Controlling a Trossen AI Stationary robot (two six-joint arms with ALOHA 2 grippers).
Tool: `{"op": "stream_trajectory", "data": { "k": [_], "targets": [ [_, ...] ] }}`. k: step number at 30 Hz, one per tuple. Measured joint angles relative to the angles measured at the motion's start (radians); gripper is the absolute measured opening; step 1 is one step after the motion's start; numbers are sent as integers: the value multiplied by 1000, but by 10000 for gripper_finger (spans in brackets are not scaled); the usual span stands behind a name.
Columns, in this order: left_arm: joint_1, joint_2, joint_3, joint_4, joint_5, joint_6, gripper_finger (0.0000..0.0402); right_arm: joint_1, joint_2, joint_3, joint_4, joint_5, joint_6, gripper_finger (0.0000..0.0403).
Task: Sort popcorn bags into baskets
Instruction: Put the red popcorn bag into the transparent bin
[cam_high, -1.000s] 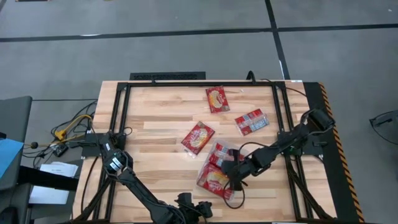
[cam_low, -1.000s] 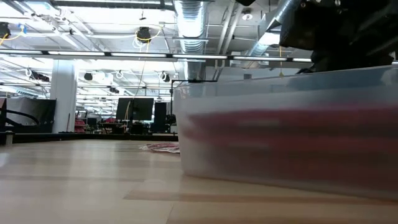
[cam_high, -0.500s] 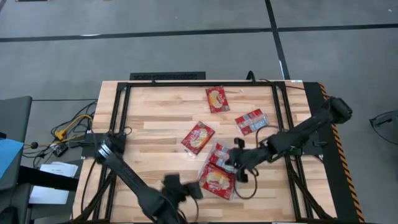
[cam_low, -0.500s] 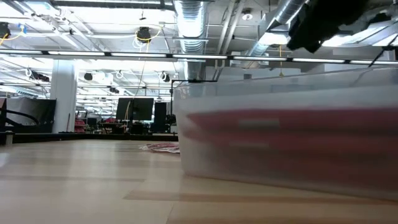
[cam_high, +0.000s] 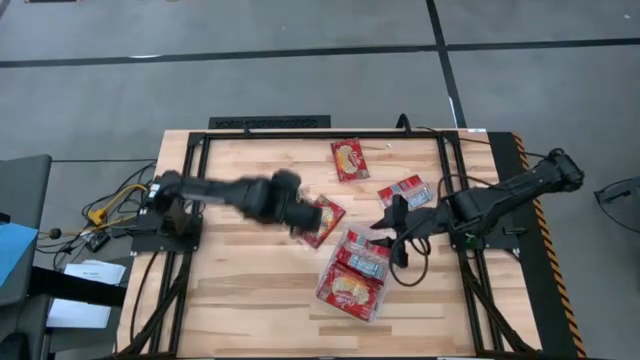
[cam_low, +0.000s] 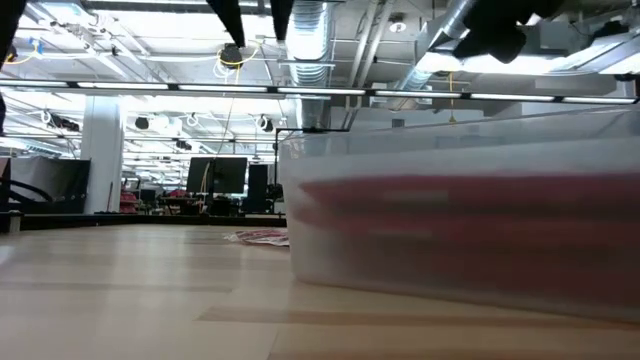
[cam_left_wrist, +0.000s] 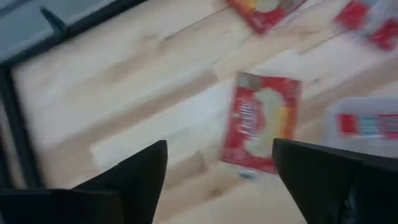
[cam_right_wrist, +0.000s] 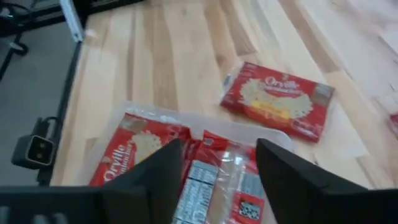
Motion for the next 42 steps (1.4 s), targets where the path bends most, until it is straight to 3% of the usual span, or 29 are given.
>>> {"op": "stream_trajectory", "data": {
  "k": [5, 11, 17, 22, 25, 28, 33, 37, 42],
  "targets": [
    [161, -6, -122, 236, 143, 320, 288, -17, -1, 0, -50, 6, 31, 265],
    [277, -11, -389, 522, 275, 513, 288, -17, -2, 0, -107, 54, 41, 265],
    [371, -11, -671, 938, 448, 555, 288, -23, -4, 0, -152, 56, 55, 265],
    [426, -10, -822, 1075, 488, 547, 288, -22, -4, 0, -155, 56, 57, 265],
    [448, -10, -906, 1265, 624, 546, 288, -22, -3, 0, -156, 56, 57, 265],
    [450, -10, -957, 1387, 694, 521, 288, -22, -3, 0, -156, 56, 57, 265],
    [449, 14, -985, 1388, 686, 510, 288, -22, -3, 0, -155, 56, 57, 265],
    [443, 46, -993, 1461, 766, 519, 286, -22, -3, 0, -154, 57, 56, 265],
    [421, 88, -993, 1535, 839, 520, 249, -22, -3, 0, -153, 61, 46, 265]
  ]
}}
